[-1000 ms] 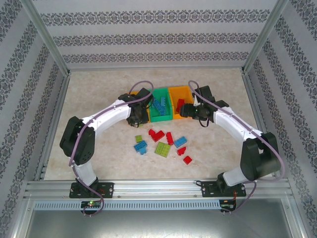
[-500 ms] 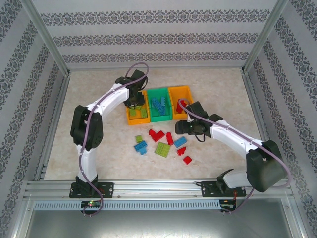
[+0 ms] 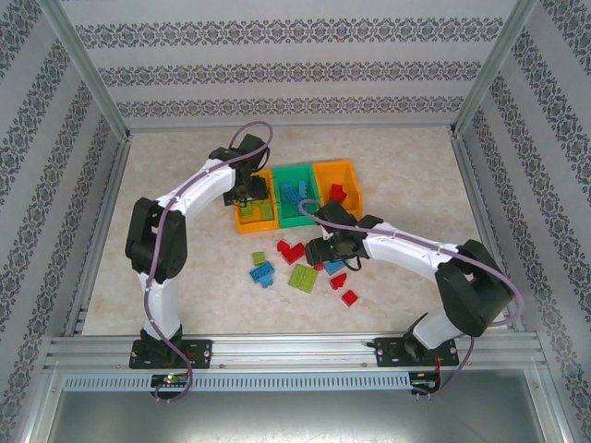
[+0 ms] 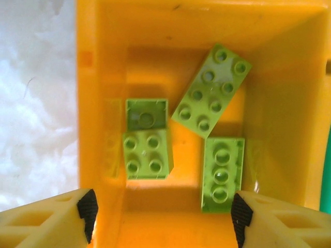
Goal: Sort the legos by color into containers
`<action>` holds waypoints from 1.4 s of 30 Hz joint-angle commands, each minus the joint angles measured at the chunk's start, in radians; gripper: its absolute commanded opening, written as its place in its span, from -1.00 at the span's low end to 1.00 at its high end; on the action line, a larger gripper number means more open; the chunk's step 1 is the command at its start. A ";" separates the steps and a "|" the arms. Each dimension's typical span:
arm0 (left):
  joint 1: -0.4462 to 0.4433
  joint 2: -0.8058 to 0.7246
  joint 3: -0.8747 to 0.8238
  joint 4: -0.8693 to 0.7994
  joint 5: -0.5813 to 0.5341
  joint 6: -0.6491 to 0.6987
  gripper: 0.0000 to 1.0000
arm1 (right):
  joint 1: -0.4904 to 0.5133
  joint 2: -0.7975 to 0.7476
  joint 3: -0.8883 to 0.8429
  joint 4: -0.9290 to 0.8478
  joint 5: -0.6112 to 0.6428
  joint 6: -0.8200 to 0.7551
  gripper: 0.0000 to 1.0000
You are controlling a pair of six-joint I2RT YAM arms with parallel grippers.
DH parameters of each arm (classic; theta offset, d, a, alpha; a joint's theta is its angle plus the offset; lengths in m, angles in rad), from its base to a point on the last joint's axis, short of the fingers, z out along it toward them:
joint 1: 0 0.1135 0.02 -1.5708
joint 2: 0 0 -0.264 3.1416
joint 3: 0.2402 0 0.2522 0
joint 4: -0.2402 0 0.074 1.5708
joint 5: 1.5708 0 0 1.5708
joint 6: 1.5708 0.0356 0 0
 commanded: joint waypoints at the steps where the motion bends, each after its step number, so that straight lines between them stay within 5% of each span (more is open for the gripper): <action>1: -0.009 -0.122 -0.058 0.031 0.001 -0.005 0.50 | 0.022 0.044 0.049 -0.025 0.008 -0.031 0.35; 8: -0.013 -0.260 -0.206 0.041 0.016 -0.010 0.56 | 0.042 0.136 0.090 -0.057 0.006 -0.039 0.22; 15: -0.012 -0.353 -0.344 0.063 0.012 -0.042 0.58 | 0.042 0.194 0.134 -0.089 0.025 -0.046 -0.15; 23: -0.016 -0.402 -0.421 0.069 0.013 -0.051 0.58 | 0.030 0.045 0.136 -0.118 0.058 -0.017 -0.48; 31: -0.046 -0.438 -0.499 0.073 0.013 -0.060 0.58 | -0.175 -0.065 0.185 -0.104 -0.034 -0.035 -0.50; 42: -0.155 -0.395 -0.558 0.113 0.068 -0.118 0.68 | -0.406 0.223 0.520 -0.093 -0.133 -0.085 -0.51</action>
